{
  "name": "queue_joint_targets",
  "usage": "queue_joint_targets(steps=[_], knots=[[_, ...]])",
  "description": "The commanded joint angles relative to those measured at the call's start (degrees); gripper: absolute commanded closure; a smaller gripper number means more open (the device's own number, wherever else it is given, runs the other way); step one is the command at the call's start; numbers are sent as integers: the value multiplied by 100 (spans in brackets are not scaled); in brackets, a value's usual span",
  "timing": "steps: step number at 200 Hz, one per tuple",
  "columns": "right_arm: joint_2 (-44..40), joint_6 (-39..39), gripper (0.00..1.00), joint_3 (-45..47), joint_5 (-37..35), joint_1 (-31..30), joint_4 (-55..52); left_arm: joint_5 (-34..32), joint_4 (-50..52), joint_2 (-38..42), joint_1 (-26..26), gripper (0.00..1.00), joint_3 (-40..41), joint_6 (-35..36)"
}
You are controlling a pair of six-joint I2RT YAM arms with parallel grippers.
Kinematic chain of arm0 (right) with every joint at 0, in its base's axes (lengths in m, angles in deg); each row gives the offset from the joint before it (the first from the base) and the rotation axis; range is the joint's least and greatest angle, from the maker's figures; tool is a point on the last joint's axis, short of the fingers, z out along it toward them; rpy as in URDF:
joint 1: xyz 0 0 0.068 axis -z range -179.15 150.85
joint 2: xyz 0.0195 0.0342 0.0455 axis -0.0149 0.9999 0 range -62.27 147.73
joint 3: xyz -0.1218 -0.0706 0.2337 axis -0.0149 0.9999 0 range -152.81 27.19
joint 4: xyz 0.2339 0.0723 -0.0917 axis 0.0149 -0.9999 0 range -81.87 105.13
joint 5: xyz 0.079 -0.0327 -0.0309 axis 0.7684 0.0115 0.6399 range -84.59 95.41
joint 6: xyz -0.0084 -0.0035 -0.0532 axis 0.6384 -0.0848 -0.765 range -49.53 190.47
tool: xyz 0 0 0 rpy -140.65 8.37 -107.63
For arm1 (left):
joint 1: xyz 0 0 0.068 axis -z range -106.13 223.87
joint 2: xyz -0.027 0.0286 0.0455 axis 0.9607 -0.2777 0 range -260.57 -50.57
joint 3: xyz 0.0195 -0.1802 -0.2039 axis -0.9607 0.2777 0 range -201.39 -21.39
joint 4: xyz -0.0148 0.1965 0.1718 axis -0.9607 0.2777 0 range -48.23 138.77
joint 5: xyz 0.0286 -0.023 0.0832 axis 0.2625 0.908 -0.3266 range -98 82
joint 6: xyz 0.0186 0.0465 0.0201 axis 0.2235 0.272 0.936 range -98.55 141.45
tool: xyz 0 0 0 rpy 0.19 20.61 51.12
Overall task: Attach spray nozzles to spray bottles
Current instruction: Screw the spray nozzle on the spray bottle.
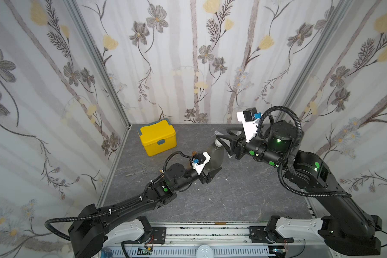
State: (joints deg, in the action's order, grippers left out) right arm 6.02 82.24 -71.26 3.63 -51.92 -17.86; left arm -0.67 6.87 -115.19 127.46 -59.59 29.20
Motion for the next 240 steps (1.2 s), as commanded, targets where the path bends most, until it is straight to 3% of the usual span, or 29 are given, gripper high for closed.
queue_joint_targets(steps=[1, 20, 61, 83, 100, 122, 153, 240], knots=[[59, -150, 39, -176, 152, -5, -106, 40, -301, -7, 3, 30, -3, 48], [-87, -245, 42, -218, -32, -5, -18, 47, -307, 9, 4, 30, 8, 47], [-429, -490, 60, -289, -402, 155, 8, 93, -307, -27, 2, 30, 1, 10], [-646, -475, 64, 22, -233, 528, 59, 97, -307, -20, -1, 30, -4, -1], [-852, -473, 69, 533, 165, 1201, 120, 93, -296, 9, 1, 30, 2, 9], [-1079, -491, 69, 1281, 1068, 1483, 338, 118, -291, 22, 3, 30, -10, 11], [-1122, -564, 67, 1664, 1690, 1487, 543, 172, -277, 6, 0, 30, -14, -10], [-798, -562, 64, 1700, 2305, 1489, 854, 198, -262, -13, 3, 30, -28, 11]])
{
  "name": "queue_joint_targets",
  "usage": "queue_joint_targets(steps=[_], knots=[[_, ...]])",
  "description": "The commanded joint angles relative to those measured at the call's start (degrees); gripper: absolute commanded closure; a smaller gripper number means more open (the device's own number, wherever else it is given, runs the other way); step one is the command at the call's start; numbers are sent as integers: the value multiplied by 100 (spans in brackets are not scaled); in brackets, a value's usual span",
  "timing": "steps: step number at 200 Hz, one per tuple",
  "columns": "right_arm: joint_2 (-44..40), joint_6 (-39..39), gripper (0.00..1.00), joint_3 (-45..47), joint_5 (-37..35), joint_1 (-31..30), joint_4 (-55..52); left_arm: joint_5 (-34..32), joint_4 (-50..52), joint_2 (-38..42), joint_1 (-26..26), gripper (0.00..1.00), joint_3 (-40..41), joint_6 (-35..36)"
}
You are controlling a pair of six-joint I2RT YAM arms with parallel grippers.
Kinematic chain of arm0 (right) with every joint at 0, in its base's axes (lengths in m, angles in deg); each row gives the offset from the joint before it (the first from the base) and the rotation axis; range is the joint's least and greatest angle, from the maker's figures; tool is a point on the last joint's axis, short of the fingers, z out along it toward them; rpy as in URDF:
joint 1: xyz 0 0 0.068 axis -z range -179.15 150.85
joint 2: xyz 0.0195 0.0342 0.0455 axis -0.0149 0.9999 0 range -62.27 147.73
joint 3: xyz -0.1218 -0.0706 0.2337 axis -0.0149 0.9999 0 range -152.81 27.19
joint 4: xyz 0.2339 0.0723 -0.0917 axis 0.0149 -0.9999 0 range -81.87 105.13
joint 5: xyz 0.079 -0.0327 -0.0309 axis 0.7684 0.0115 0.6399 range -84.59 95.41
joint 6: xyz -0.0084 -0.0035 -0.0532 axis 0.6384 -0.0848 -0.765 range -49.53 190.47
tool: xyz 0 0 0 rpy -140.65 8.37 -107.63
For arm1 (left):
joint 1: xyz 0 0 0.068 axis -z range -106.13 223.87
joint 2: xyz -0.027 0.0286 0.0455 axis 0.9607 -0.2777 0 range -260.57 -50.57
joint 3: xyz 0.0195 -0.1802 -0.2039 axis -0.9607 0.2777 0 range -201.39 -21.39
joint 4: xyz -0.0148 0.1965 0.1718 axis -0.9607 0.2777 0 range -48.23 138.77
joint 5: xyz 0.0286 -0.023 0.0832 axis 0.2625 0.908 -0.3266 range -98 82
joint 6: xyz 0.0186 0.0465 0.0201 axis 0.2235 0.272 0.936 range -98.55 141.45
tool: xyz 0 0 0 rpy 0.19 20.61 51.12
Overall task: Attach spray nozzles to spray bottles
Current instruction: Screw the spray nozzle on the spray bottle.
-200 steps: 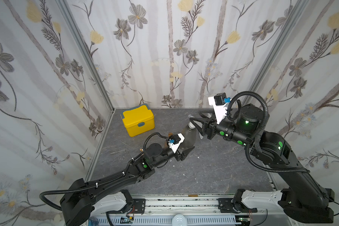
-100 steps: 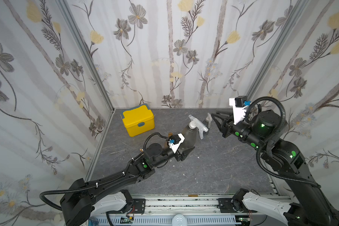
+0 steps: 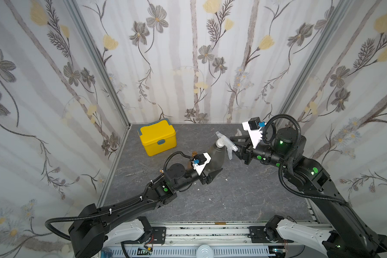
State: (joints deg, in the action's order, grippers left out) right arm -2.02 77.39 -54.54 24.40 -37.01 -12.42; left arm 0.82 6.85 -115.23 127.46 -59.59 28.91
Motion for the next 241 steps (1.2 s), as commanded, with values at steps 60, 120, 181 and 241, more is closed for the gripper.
queue_joint_targets(steps=[60, 120, 181, 241], knots=[[110, -94, 62, 8, 240, -6, 307, 50, -248, -13, 3, 30, -23, 48], [95, -41, 62, 52, 316, -6, 342, 59, -249, -38, 3, 30, -30, 51], [47, -24, 61, 97, 359, -41, 209, 58, -248, -46, 3, 30, -26, 60], [-45, -25, 60, 141, 315, -93, 75, 50, -248, -64, 4, 30, -29, 54]])
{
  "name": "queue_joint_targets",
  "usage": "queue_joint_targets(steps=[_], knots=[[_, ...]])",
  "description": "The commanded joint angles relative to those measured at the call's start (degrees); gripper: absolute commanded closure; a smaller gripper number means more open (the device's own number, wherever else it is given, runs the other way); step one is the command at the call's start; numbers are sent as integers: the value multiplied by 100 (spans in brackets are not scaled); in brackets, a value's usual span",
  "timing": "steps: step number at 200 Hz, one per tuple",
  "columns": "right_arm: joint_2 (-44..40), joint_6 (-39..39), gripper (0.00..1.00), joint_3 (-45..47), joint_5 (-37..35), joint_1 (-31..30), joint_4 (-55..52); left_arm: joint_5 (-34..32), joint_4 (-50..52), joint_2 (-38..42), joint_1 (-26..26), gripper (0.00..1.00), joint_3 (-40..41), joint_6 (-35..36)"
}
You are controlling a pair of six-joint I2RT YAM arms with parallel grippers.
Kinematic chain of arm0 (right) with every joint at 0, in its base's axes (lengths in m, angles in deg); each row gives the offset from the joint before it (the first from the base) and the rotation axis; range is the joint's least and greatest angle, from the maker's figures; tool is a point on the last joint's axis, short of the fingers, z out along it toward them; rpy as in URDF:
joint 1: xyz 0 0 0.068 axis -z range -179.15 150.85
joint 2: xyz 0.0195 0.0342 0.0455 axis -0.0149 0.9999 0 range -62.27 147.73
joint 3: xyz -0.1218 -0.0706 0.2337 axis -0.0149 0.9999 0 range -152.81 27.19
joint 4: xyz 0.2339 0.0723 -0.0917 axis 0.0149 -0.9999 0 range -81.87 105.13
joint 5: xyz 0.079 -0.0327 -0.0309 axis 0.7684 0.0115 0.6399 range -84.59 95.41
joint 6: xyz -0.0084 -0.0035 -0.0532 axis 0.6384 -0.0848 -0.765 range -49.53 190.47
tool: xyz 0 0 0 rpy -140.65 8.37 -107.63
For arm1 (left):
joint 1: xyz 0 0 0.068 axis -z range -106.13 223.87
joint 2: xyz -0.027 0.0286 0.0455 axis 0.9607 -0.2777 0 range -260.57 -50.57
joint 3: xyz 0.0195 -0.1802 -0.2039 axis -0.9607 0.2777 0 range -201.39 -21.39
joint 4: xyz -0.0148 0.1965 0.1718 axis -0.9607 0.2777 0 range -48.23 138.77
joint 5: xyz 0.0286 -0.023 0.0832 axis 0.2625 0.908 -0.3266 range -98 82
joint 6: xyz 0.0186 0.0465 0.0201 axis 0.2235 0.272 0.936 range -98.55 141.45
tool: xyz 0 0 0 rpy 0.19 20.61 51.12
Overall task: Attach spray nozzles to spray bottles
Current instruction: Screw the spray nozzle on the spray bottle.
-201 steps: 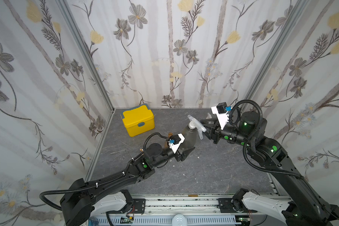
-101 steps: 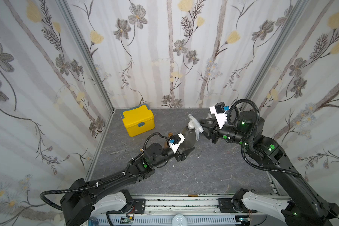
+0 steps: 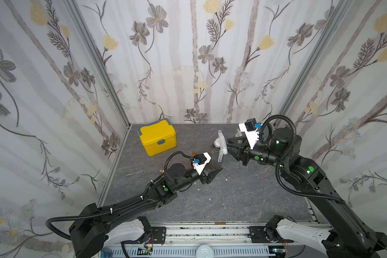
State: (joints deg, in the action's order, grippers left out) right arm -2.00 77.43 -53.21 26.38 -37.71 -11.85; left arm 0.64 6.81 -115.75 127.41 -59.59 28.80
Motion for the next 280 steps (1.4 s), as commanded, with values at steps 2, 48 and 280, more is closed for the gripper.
queue_joint_targets(steps=[2, 48, 280], knots=[[-50, -24, 60, 3, 117, -22, 13, 67, -243, -11, 8, 30, -28, 65], [-87, -9, 59, 0, 71, -67, 91, 87, -242, -38, 7, 30, -33, 55], [-93, -104, 56, 29, 99, -75, 57, 14, -186, -20, 66, 30, -37, 181]])
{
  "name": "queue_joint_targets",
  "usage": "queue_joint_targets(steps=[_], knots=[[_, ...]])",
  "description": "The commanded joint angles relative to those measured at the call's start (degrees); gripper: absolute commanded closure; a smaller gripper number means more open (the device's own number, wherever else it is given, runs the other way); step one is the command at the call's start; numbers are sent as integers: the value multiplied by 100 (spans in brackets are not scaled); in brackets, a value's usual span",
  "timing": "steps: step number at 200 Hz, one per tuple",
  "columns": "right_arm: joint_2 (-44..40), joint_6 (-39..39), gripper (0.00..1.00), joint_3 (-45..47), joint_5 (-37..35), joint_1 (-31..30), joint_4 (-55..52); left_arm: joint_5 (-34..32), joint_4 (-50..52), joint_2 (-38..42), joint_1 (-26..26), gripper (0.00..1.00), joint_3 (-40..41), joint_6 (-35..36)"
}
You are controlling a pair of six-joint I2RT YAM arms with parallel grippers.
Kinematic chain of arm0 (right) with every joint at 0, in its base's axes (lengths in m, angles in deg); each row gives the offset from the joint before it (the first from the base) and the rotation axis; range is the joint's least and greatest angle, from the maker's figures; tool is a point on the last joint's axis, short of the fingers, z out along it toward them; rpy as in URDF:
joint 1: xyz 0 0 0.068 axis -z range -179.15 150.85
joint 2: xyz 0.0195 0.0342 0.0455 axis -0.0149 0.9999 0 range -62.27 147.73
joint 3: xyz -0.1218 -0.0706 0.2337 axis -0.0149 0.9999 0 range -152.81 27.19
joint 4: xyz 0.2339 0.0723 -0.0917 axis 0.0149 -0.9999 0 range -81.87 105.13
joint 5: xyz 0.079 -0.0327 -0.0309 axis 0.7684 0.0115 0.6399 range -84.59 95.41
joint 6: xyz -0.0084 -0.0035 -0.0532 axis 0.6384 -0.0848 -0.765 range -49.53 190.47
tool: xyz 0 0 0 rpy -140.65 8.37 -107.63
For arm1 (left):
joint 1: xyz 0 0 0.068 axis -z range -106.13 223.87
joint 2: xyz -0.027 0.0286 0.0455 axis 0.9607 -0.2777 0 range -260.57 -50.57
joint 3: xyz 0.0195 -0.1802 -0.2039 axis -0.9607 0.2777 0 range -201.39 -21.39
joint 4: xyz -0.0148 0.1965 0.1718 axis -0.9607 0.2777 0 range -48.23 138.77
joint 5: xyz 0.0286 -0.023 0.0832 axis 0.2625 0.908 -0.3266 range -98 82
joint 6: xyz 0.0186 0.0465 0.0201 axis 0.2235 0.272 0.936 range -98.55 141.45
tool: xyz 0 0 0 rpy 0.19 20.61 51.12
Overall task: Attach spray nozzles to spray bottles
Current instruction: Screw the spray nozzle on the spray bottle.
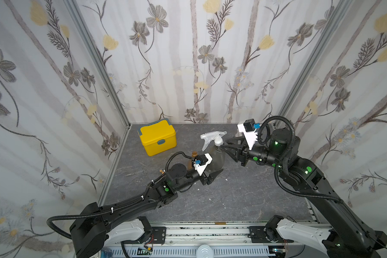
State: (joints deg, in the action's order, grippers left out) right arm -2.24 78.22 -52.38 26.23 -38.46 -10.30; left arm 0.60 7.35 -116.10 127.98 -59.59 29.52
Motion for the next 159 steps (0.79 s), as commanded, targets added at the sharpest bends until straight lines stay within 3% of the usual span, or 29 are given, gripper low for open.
queue_joint_targets(steps=[1, 43, 77, 134, 159], knots=[[-79, -188, 56, -61, 124, -4, -105, 19, -241, 15, 6, 30, -38, 108], [-108, -452, 45, -410, 159, -4, -278, 54, -189, -25, 8, 30, -50, 125], [420, -821, 37, -1187, 433, -3, -567, 124, -112, -47, 1, 30, -97, 125], [1363, -1618, 35, -2358, 941, 0, -1472, 247, -56, -42, 8, 30, -131, 101], [1546, -1670, 43, -2423, 1281, -5, -1594, 248, -20, -40, 5, 30, -149, 113]])
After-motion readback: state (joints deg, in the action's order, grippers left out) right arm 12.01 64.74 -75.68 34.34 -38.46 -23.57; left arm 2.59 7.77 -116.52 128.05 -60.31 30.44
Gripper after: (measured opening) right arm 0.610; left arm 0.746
